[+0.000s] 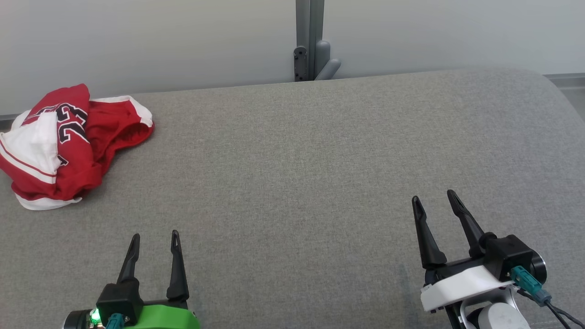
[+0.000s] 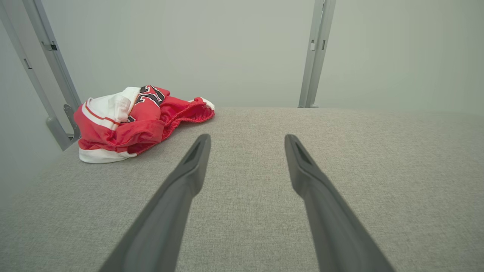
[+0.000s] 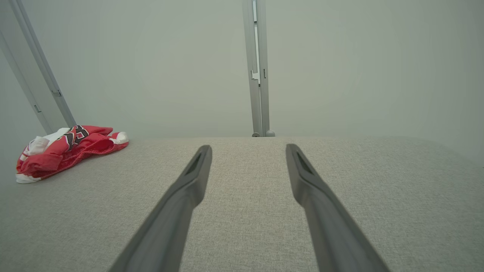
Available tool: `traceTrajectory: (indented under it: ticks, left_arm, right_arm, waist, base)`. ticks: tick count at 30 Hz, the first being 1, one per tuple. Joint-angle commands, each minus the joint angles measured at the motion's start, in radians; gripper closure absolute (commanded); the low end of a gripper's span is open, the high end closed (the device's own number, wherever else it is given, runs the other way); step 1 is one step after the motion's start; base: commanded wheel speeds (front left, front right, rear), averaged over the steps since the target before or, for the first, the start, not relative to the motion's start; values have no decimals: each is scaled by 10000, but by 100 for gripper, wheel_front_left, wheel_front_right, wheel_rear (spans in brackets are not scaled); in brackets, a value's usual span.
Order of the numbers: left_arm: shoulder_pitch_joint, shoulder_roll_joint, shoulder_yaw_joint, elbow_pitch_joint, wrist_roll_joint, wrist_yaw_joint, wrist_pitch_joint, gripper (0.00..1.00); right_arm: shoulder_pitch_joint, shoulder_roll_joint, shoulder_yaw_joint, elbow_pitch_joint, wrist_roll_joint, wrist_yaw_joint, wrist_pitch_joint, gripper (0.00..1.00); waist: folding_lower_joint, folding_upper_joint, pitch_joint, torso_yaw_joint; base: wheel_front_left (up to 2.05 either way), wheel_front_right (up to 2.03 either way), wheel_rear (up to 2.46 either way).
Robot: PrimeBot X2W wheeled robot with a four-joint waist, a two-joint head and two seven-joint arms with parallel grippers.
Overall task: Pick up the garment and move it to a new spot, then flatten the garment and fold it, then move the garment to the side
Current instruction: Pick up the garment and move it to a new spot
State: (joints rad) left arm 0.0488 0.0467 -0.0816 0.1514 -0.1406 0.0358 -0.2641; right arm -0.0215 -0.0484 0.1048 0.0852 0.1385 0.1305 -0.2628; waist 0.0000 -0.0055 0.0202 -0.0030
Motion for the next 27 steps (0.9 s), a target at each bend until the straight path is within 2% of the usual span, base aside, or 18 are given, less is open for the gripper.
traceTrajectory:
  ticks: [1, 10, 15, 17, 19, 27]
  left_arm:
    - [111, 66, -1, -29, -30, 26, -5, 0]
    - [36, 66, -29, -31, -5, 26, -5, 0]
    - [-64, 66, -59, -68, 47, 59, -5, 0]
    - [-118, 66, -94, -89, 61, 65, -5, 0]
    - [-109, 64, -93, -97, 61, 79, -5, 0]
    - [78, 64, 72, -85, 145, 48, -5, 0]
  right_arm:
    - [0, -35, -23, 18, 26, 4, -33, 0]
    - [-28, -34, -42, -46, 8, 4, -33, 0]
    - [5, -34, -35, -107, -30, 4, -33, 0]
    - [84, -34, -98, -128, -45, 4, -33, 0]
    - [105, -34, -111, -126, -51, 4, -33, 0]
    - [268, -31, -132, -127, 24, 4, -33, 0]
  waist:
    - [0, 55, 10, 1]
    - [0, 55, 72, 93]
    - [0, 55, 95, 473]
    - [0, 55, 100, 946]
    - [0, 55, 92, 1133]
    - [0, 55, -42, 3131]
  base:
    - [0, 0, 0]
    - [0, 0, 0]
    - [0, 0, 0]
    - [0, 0, 0]
    - [0, 0, 0]
    - [0, 0, 0]
